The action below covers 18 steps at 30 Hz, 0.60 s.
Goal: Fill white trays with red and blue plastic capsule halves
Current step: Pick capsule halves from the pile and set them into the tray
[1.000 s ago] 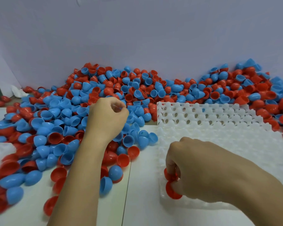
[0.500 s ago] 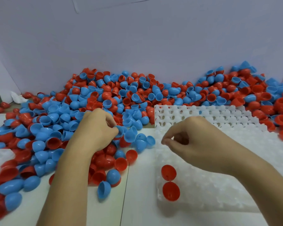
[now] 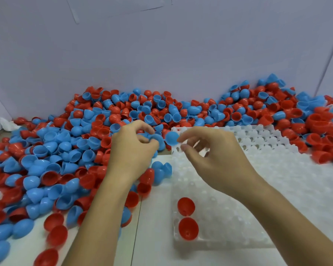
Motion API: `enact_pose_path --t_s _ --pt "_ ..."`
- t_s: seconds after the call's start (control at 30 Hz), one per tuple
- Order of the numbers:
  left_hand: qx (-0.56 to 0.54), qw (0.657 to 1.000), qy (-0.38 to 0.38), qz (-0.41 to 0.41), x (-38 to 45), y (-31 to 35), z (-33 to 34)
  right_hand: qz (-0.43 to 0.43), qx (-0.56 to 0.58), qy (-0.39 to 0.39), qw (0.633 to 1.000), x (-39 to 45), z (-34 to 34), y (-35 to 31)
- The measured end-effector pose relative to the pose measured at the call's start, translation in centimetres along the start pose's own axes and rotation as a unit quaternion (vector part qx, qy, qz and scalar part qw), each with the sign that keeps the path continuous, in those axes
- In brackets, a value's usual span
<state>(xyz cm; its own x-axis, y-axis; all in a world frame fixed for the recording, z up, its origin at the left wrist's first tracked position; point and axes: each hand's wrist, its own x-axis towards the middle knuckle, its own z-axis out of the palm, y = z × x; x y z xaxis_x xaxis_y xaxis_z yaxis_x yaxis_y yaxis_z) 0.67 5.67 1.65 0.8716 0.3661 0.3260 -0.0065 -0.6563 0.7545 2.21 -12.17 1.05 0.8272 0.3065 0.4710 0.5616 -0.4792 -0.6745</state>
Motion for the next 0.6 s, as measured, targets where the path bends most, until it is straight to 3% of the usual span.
enact_pose_path --t_s 0.1,0.2,0.37,0.6 --pt "-0.044 0.996 -0.080 0.020 -0.2 0.8 0.9 -0.050 -0.047 0.014 0.998 0.1 -0.4 0.3" --pt "-0.117 0.982 -0.151 0.006 -0.2 1.1 1.4 -0.069 -0.057 -0.039 0.995 0.3 -1.2 0.6" --pt "-0.222 0.954 -0.187 -0.079 -0.1 1.1 2.1 -0.055 -0.005 -0.092 0.994 0.3 -2.3 0.9" --pt "-0.334 0.892 -0.252 -0.171 0.0 1.6 1.7 -0.019 -0.098 -0.128 0.987 0.4 -3.2 0.3"
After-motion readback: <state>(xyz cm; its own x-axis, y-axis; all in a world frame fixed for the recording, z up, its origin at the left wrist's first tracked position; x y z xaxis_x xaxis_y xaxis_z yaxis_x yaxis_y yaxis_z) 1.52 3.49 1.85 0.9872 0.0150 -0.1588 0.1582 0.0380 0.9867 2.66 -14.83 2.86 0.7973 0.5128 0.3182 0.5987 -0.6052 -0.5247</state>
